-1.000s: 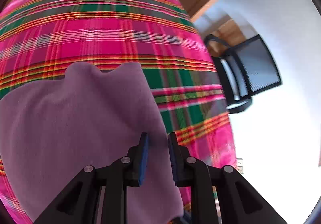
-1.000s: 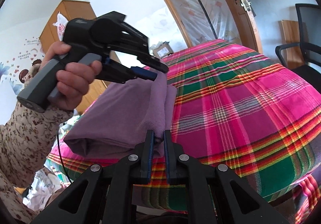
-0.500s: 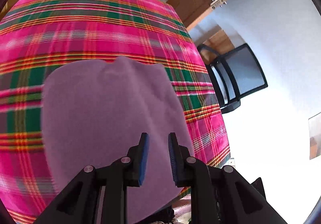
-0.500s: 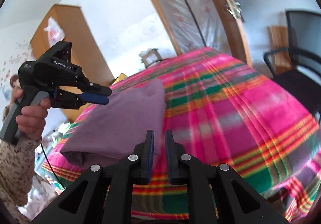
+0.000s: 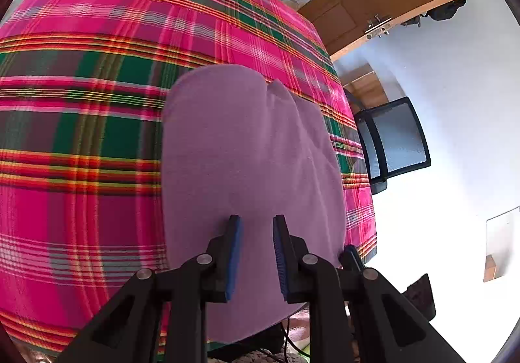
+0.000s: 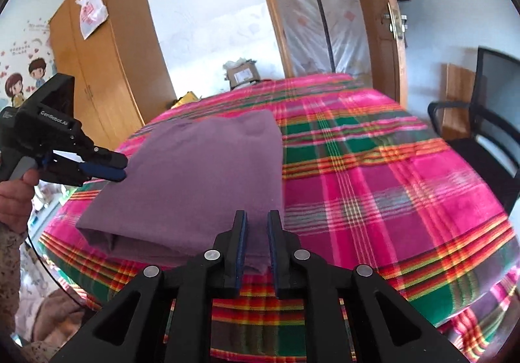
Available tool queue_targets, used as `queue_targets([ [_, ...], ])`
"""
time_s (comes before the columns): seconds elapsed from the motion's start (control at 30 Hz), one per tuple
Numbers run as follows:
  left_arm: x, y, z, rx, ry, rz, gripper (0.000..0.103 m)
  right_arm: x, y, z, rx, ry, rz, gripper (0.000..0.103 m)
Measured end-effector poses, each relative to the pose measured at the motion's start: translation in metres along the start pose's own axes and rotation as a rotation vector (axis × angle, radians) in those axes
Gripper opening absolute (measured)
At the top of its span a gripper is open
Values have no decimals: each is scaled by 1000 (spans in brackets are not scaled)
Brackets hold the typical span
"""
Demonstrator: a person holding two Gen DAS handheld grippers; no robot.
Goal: Fold clothes
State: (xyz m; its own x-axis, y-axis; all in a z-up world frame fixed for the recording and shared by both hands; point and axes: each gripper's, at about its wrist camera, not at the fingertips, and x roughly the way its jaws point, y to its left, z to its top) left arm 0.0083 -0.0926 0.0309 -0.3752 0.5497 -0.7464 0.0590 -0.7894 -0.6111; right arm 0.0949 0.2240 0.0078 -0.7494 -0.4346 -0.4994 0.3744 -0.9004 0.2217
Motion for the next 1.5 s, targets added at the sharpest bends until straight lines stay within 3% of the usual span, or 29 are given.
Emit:
queue_targets([
  [0.17,-3,12,-5,-16,0,-29,20,-16,36,-10,-73,-49,189,17],
  [0.23,-2,14,-6,-21,0,-35,20,-9,57,-16,-150,-15,245,25],
  [0.47,-3,15,-8,-23,7,-39,20,32,96,-26,-217,104,389,28],
  [0.6,-3,16,-9,-25,13,-41,20,50,110,-28,-233,159,420,34],
  [1.1,-2,23,-6,-38,30,-57,20,69,141,-17,-340,134,448,36],
  [1.23,-2,24,-5,-40,36,-61,20,62,140,-21,-338,128,544,30],
  [1.37,-2,26,-5,-46,38,-63,20,60,149,-28,-385,142,579,26],
  [1.4,-2,26,-6,-47,38,-64,20,61,150,-29,-380,150,600,19],
  [1.5,-3,27,-6,-48,37,-64,20,59,162,-30,-404,149,606,18],
])
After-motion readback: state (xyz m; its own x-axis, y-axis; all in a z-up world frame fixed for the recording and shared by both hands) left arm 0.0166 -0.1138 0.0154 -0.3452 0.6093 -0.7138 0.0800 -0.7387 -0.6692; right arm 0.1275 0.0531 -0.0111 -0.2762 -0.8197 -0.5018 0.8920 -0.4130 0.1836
